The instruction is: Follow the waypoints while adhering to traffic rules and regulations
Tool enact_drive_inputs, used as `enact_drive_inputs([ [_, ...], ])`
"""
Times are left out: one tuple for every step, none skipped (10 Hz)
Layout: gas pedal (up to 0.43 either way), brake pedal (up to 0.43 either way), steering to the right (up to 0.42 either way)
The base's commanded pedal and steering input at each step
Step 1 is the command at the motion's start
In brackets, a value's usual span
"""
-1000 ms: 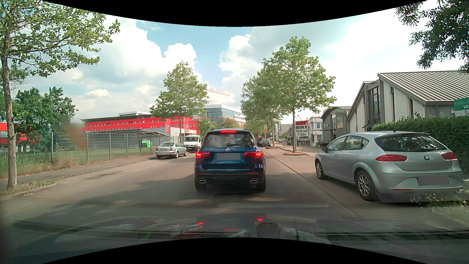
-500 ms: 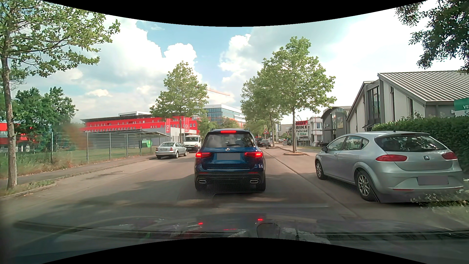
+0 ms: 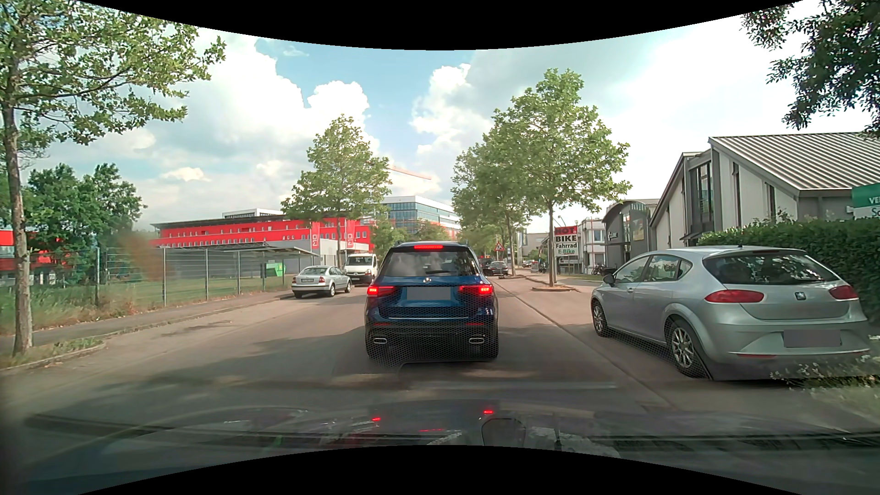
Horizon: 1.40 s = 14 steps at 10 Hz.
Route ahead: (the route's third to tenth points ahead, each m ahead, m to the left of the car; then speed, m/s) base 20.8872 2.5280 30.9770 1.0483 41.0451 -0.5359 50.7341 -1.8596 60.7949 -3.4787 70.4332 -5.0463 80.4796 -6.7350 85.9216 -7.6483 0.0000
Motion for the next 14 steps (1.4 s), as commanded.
enact_drive_inputs([
  [0.000, 0.268, -0.005],
  [0.000, 0.268, -0.005],
  [0.000, 0.268, -0.004],
  [0.000, 0.268, -0.005],
  [0.000, 0.268, -0.004],
  [0.000, 0.268, -0.005],
  [0.000, 0.268, -0.005],
  [0.000, 0.268, -0.005],
  [0.000, 0.268, -0.005],
  [0.000, 0.268, -0.005],
  [0.000, 0.268, -0.005],
  [0.000, 0.268, -0.005],
  [0.000, 0.268, -0.005],
  [0.000, 0.268, -0.005],
])
